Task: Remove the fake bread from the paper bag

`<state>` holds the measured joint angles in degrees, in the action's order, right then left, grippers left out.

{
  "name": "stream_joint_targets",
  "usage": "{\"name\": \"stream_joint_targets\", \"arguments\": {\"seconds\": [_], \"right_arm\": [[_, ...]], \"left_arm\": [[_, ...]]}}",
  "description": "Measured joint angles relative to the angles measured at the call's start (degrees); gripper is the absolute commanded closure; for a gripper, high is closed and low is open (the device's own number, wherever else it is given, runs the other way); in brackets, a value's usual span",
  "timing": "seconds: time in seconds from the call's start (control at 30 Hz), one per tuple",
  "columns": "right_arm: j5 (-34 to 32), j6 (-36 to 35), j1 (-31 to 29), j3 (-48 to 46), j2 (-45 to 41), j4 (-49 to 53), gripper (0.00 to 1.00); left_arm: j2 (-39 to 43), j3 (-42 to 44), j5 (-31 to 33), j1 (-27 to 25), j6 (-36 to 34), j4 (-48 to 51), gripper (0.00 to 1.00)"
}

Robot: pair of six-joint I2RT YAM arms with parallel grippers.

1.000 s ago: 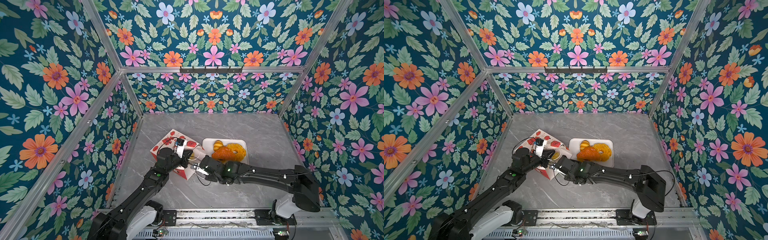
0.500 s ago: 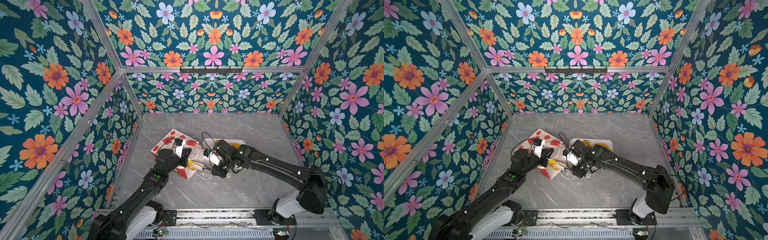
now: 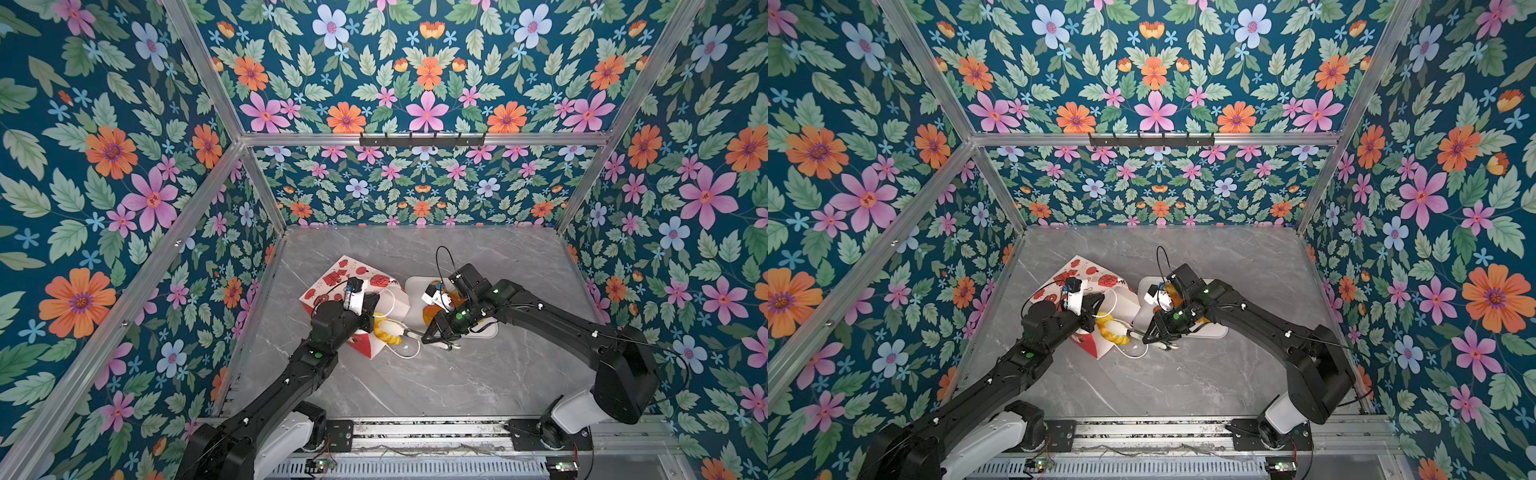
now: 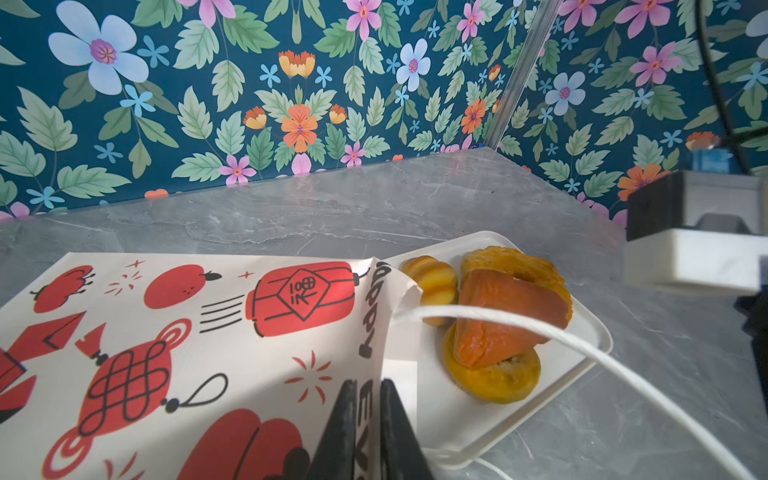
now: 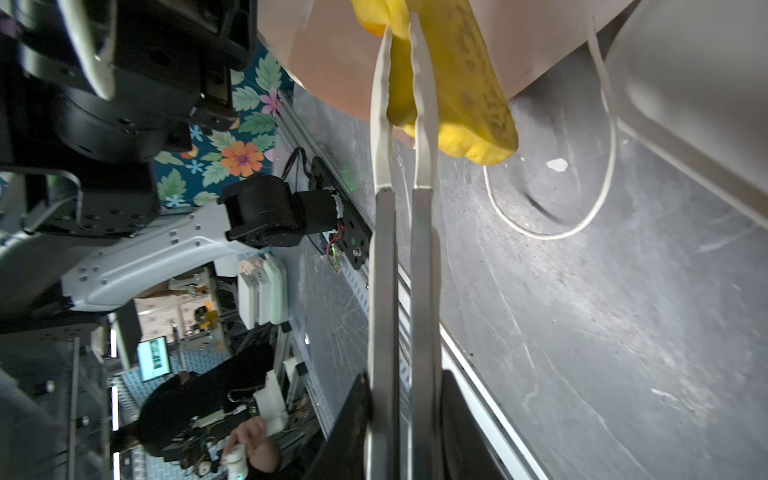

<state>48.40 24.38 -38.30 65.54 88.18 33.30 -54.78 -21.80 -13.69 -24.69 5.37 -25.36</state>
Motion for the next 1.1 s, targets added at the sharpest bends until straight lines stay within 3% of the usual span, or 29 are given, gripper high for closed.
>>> {"name": "stream_joint_targets", "arguments": {"seconds": [0.37,0.63,1.1], "right_arm": [[4.79,9.33,1.14,-7.54,-0.7,-9.42,0.86],[5.68,14.21,5.35,-12.0,-6.03,-14.71,0.87],[5.92,12.24,14.1,-7.02,-4.87,-8.94,0.87]], "left_arm": [[0.35,0.24,3.78,0.0,-0.85,-1.2,0.86],[0.68,1.42,10.91,0.0,0.31,-2.49,0.86],[7.54,6.56,21.14,0.04,2.14,-2.8,0.86]]}}
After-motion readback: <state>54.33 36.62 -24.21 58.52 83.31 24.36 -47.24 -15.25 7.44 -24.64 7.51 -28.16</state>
